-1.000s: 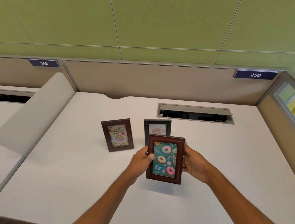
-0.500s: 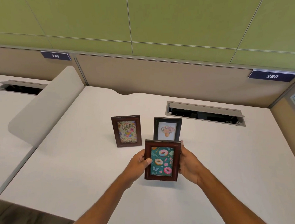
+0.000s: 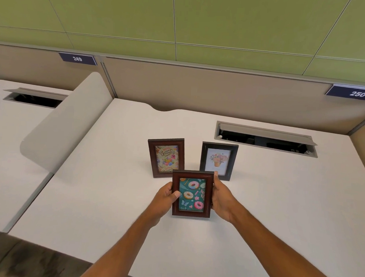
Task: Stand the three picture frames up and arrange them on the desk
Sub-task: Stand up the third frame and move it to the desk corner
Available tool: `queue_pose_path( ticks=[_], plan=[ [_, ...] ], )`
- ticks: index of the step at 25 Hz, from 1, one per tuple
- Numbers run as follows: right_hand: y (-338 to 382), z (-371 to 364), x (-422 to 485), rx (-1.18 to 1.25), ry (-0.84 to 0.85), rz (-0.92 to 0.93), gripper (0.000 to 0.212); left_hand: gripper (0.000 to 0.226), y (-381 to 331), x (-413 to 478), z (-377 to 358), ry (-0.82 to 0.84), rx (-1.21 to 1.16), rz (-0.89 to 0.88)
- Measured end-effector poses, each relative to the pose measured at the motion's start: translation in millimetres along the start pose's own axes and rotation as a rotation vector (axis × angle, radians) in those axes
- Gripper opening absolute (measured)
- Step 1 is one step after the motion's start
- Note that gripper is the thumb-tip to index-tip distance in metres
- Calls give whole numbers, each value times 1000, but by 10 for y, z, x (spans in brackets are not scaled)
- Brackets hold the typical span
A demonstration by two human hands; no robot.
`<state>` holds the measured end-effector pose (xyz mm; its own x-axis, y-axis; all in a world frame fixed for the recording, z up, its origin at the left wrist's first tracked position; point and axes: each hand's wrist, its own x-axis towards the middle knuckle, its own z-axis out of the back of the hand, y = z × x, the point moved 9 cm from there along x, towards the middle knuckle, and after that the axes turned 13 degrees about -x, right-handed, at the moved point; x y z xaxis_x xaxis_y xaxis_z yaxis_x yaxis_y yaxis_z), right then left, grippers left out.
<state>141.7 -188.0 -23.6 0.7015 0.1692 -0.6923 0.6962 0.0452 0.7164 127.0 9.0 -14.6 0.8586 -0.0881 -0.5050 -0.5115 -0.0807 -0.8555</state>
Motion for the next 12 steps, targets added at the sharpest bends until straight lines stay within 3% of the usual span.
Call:
queue_pose_path(
  ticks=[12],
  plan=[
    [-113,106,136,-70,-112,-43,67,22,82,-12,92,1,-46,19]
  ],
)
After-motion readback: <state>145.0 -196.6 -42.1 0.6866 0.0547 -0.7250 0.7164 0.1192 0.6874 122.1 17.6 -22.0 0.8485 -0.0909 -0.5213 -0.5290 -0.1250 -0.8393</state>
